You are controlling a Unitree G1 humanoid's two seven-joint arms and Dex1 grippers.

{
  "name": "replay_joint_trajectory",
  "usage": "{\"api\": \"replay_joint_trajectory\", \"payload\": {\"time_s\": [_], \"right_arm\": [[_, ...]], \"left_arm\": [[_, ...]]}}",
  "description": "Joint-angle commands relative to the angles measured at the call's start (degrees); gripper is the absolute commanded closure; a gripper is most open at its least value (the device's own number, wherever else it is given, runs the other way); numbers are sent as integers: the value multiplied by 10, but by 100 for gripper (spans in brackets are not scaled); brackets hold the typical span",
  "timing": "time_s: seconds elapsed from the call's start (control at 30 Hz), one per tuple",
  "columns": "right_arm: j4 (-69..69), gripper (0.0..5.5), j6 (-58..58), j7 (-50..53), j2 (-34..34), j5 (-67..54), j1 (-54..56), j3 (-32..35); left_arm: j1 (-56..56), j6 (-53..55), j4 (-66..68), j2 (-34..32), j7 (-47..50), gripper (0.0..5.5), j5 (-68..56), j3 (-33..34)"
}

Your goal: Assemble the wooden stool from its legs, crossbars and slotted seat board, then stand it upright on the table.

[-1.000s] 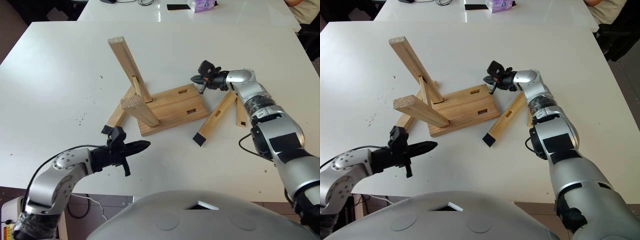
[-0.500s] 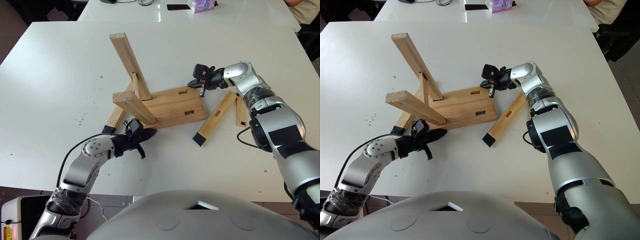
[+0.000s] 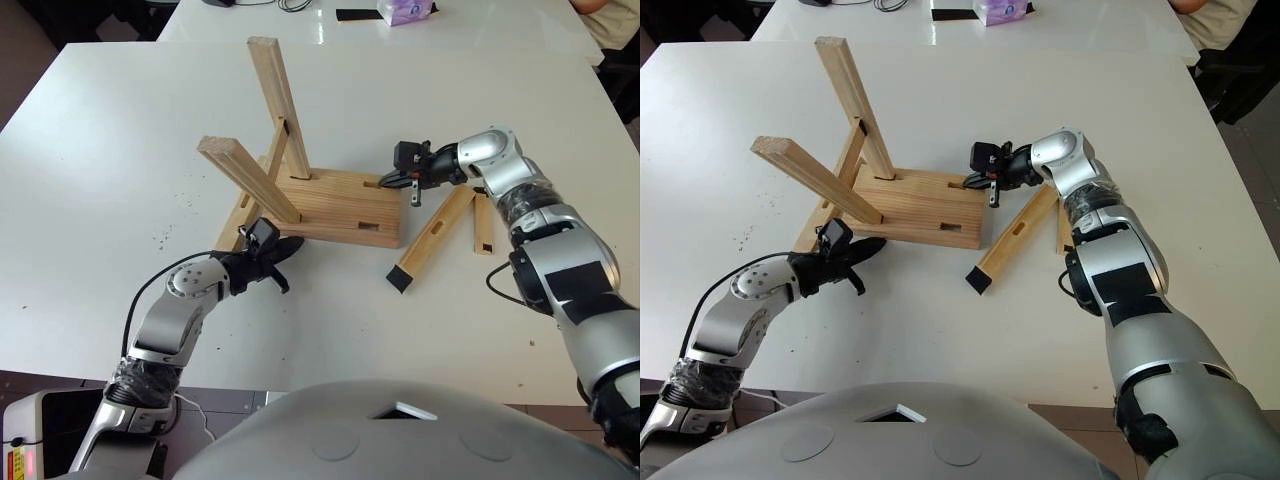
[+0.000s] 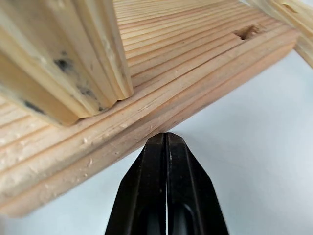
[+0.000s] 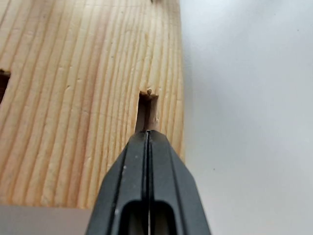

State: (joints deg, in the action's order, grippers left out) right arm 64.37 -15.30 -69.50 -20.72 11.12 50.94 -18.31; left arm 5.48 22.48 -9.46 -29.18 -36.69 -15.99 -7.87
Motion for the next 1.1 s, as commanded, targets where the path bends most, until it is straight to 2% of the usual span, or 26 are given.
{"api": "replay_joint_trajectory", "payload": {"time_s": [0.03,0.5,0.8,1.1], "right_arm": [[-16,549,24,-41,10,16,-69,-29],[-384,549,165,-107,-68,-64,-245,-56],[-512,549,241,-74,-81,-91,-310,-64],[-560,549,274,-56,-85,-110,-332,-80]], "left_arm": [[-11,8,30,6,22,550,24,4],[-81,-5,84,20,19,550,47,2],[-164,-42,172,52,-9,550,73,-25],[-167,-57,186,58,-22,550,82,-27]]}}
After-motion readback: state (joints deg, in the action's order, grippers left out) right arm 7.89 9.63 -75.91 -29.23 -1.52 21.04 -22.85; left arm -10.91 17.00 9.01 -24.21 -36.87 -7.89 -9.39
